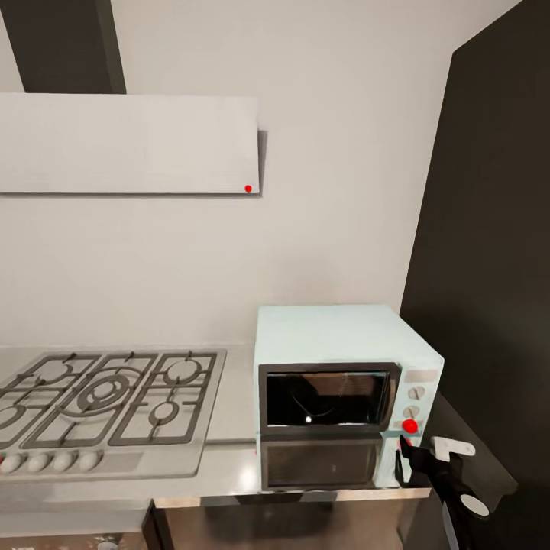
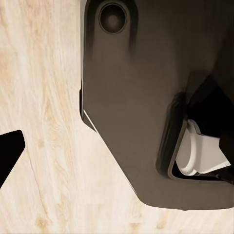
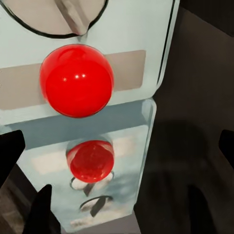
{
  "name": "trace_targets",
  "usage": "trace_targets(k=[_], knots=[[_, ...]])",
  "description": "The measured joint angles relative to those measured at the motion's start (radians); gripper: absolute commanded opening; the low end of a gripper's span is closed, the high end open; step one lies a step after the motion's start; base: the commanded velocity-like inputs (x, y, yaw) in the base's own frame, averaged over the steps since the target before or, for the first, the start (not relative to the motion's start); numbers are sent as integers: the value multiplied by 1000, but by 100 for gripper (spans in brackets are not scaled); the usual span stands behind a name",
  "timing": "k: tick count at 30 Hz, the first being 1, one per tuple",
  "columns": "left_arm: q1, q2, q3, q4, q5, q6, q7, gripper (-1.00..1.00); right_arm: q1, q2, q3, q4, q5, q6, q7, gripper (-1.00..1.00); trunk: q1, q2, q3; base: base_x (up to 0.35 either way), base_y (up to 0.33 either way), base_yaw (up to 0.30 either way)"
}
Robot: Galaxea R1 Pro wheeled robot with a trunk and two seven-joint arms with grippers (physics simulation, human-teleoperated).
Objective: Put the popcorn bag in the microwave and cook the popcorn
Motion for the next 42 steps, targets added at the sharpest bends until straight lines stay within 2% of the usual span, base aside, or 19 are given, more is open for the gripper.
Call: trace_targets(k=[5,6,27,42], knots=[[1,0,0,0,0,0,0,100,0,0,1,0,0,-1,2,100,0,0,0,7,-4,0],[0,0,0,0,0,0,0,100,0,0,1,0,0,-1,2,-100,0,0,0,2,-1,0],[0,0,0,0,0,0,0,100,0,0,5,0,0,-1,3,-100,0,0,0,1,0,0],[1,0,1,-1,0,-1,0,100,8,-1,3,-2,-6,-1,9,-100,0,-1,0,117,39,0]])
